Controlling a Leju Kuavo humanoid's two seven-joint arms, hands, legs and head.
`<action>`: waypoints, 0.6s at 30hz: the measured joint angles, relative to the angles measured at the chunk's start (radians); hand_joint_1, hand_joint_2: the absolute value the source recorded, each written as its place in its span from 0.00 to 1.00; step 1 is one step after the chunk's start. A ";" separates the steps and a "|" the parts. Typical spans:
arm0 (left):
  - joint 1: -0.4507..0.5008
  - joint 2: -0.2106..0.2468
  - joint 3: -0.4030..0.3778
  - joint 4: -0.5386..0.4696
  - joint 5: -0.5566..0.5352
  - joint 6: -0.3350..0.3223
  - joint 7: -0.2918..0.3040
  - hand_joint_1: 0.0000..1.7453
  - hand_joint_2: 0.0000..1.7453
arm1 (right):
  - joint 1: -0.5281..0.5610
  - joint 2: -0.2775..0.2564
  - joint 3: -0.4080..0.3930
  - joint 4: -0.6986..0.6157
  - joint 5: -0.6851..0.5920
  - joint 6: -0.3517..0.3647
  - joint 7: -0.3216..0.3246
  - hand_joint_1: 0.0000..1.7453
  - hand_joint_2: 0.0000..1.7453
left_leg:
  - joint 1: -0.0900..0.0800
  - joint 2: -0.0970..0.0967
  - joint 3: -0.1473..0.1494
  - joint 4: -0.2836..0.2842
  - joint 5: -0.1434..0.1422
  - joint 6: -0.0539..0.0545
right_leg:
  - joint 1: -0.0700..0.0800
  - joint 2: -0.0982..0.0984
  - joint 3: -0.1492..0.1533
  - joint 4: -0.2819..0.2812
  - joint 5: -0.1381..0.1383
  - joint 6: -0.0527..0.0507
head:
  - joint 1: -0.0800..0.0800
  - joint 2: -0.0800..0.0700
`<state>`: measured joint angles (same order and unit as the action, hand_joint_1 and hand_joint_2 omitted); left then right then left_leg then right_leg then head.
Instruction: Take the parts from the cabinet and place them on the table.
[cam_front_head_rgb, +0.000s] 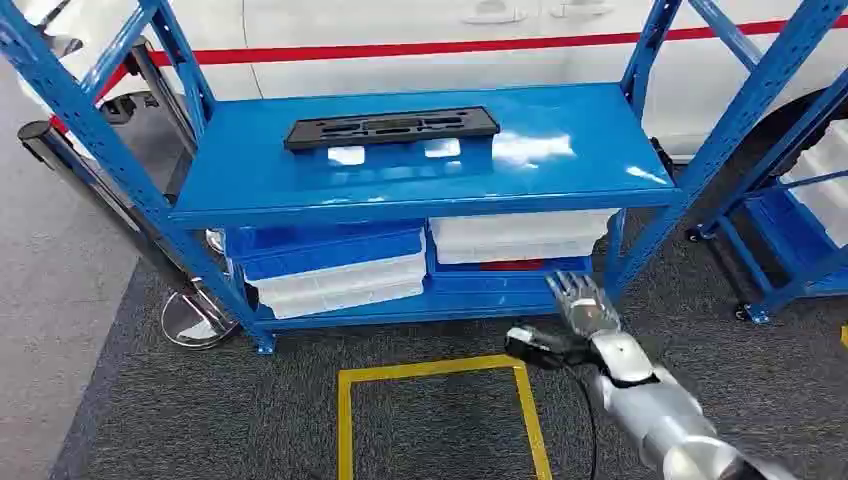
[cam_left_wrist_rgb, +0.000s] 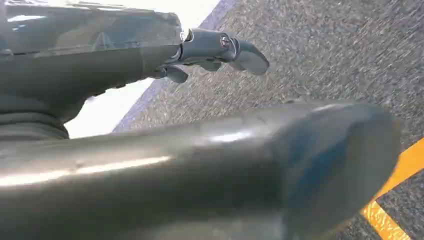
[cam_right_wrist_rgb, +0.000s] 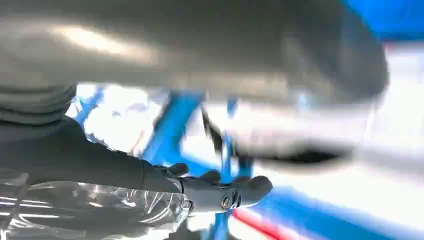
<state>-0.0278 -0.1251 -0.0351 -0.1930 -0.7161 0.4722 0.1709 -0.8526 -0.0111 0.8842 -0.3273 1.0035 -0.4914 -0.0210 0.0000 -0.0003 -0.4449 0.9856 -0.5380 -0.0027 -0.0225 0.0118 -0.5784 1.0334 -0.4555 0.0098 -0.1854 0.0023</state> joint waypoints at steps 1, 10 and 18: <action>0.001 -0.001 0.000 0.000 0.000 0.001 0.000 0.00 0.00 | -0.030 0.006 0.013 -0.002 0.033 0.003 -0.006 0.00 1.00 | 0.000 0.000 -0.002 0.000 0.000 0.000 | 0.000 0.000 0.000 0.000 0.000 0.000 | 0.000 0.000; 0.002 -0.003 0.013 0.000 0.019 0.023 -0.002 0.00 0.00 | -0.231 0.045 0.089 -0.002 0.138 -0.021 -0.016 0.00 1.00 | 0.000 -0.003 -0.002 0.001 0.001 0.000 | 0.000 -0.003 -0.001 0.000 0.000 0.001 | 0.000 0.000; 0.006 -0.003 0.069 0.005 0.089 0.037 -0.048 0.00 0.00 | -0.277 -0.019 0.019 0.006 -0.039 -0.053 -0.037 0.00 1.00 | -0.001 -0.004 -0.002 0.004 0.000 0.000 | 0.001 -0.004 -0.001 -0.001 0.001 0.001 | 0.000 0.000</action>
<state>-0.0214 -0.1286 0.0344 -0.1884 -0.6270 0.5096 0.1232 -1.1301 -0.0302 0.9032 -0.3208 0.9643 -0.5440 -0.0580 -0.0013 -0.0038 -0.4474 0.9894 -0.5376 -0.0027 -0.0215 0.0079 -0.5796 1.0323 -0.4547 0.0113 -0.1854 0.0023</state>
